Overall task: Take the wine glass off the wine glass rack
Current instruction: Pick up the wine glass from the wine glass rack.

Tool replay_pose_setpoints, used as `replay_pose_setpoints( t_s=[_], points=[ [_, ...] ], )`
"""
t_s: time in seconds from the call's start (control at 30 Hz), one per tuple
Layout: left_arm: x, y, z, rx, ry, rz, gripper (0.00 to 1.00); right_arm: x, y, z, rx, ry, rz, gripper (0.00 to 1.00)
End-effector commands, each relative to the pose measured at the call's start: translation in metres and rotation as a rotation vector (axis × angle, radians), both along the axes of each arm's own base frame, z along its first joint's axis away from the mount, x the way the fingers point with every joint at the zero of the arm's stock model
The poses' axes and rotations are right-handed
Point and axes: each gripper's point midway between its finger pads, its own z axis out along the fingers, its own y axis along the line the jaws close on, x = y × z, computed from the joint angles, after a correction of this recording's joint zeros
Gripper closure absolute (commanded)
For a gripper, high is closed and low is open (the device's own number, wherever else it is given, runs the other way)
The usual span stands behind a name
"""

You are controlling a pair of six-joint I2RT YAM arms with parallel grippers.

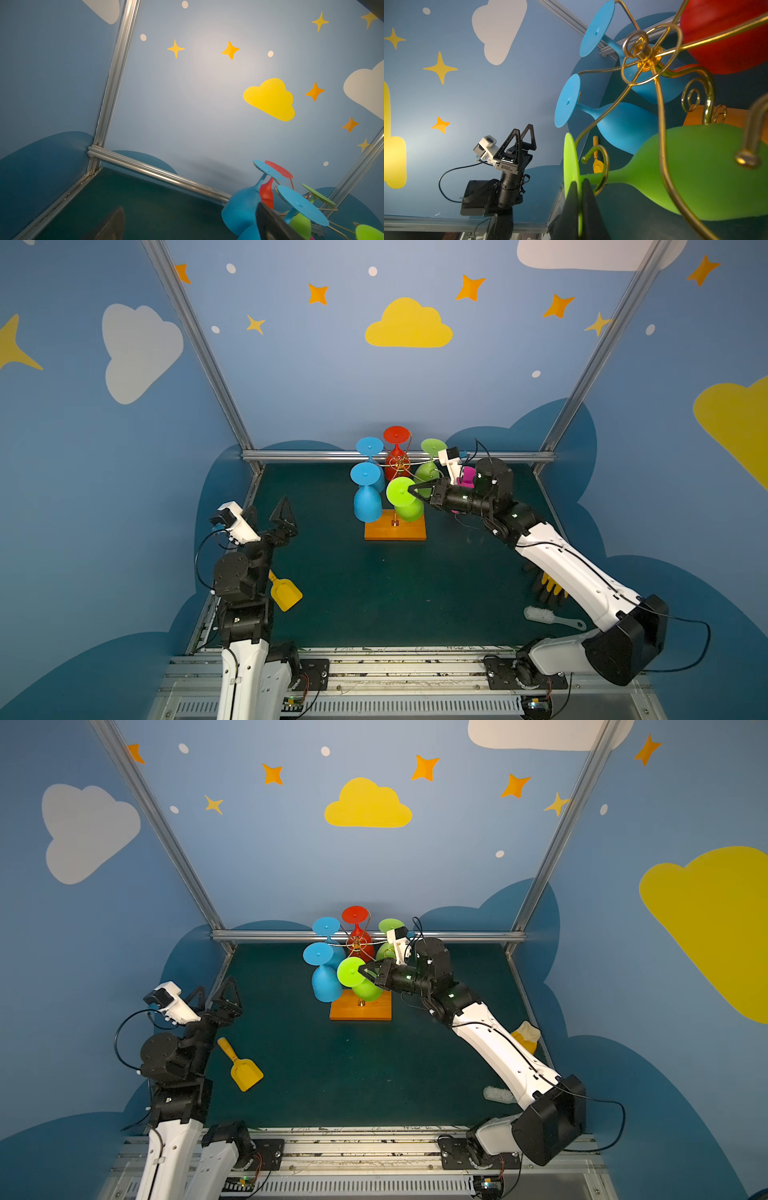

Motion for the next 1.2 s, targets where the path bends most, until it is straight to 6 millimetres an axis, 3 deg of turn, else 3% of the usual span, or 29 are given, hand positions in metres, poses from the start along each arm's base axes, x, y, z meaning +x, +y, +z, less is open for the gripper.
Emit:
replay_pose_setpoints(
  t_s=[0.0, 0.1, 0.87, 1.17],
  points=[
    [-0.002, -0.001, 0.005, 0.004, -0.025, -0.007, 0.03, -0.005, -0.002, 0.022, 0.032, -0.037, 0.002, 0.96],
    [-0.002, -0.001, 0.004, 0.002, -0.024, -0.006, 0.03, -0.007, -0.001, 0.028, 0.047, -0.039, 0.012, 1.00],
    [-0.004, 0.000, 0.005, -0.008, -0.032, -0.009, 0.03, -0.012, -0.014, 0.074, 0.170, -0.075, -0.018, 1.00],
    [-0.004, 0.000, 0.005, -0.012, -0.034, -0.008, 0.03, -0.011, -0.015, 0.067, 0.169, -0.057, -0.023, 1.00]
  ],
)
